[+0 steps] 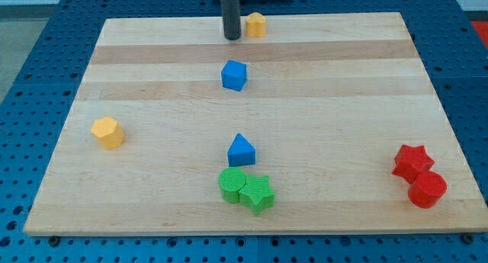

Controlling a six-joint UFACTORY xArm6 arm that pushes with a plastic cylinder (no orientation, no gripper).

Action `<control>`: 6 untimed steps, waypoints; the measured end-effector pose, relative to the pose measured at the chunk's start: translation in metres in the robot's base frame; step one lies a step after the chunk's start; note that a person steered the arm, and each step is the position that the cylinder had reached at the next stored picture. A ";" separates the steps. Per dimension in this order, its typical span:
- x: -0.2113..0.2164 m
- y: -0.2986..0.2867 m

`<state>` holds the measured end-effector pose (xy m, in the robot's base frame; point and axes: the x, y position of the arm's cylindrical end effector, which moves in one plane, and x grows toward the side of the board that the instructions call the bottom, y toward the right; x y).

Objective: Move the yellow heart diagonally to the blue cube

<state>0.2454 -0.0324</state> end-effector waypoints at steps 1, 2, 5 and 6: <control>-0.001 0.000; -0.004 -0.019; -0.026 0.012; -0.026 0.029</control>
